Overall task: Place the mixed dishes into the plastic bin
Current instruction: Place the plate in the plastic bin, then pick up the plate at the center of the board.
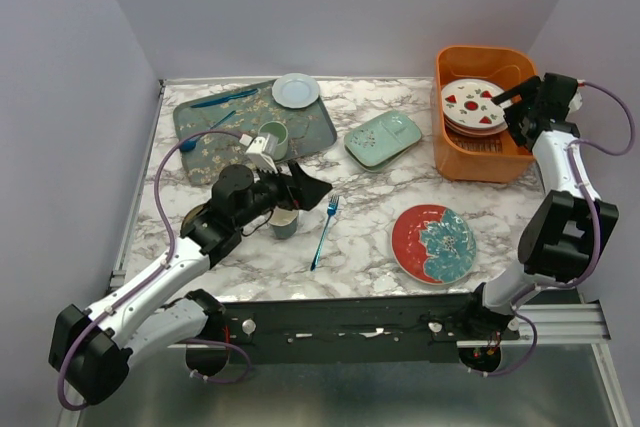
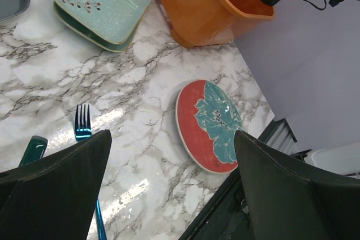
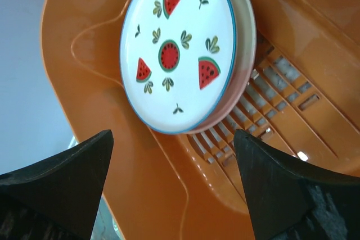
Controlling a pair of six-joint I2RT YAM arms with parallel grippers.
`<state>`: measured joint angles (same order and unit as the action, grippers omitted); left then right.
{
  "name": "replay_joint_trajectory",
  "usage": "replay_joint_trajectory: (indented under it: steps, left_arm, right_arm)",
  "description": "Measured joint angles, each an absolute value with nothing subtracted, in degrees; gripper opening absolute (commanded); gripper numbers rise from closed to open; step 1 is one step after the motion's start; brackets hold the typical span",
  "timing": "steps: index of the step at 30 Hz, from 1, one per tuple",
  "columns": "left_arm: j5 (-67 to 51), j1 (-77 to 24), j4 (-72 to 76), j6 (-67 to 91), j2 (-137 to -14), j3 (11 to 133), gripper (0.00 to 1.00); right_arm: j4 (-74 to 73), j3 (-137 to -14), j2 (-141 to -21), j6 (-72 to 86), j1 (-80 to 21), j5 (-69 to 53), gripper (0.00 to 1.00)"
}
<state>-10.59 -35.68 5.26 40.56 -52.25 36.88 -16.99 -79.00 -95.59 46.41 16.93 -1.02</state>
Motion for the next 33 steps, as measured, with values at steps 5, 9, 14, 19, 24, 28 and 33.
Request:
replay_joint_trajectory:
  steps: [5, 9, 14, 19, 24, 28, 33]
  left_arm:
    - [-13.5, -35.7, 6.6, 41.2, -54.4, 38.3, 0.99]
    - [-14.9, -37.0, 7.2, 41.6, -57.7, 39.8, 0.99]
    - [-15.0, -41.8, 7.1, 41.3, -62.3, 42.2, 0.98]
    - [-13.8, -47.0, 6.2, 40.3, -67.5, 46.0, 0.98]
    - [-12.4, -50.7, 5.5, 39.9, -73.2, 48.5, 0.98]
    - [-11.6, -52.3, 5.1, 39.9, -78.2, 49.3, 0.97]
    - [-11.1, -53.0, 5.1, 40.0, -84.4, 50.0, 0.96]
  right_arm:
    - [-16.3, -73.8, -89.5, 43.9, 16.9, -4.5, 0.95]
    - [-14.7, -69.6, -83.3, 40.4, 16.9, -8.6, 0.95]
    - [-12.0, -64.6, -75.6, 33.8, 16.9, -16.0, 0.96]
    - [-10.0, -60.9, -69.6, 22.4, 17.0, -32.8, 0.96]
    - [-9.4, -56.9, -64.5, 12.2, 16.9, -51.1, 0.96]
    - [-9.2, -54.2, -61.3, 6.9, 16.9, -60.1, 0.96]
    - [-9.9, -51.2, -56.8, 0.9, 16.9, -67.0, 1.0]
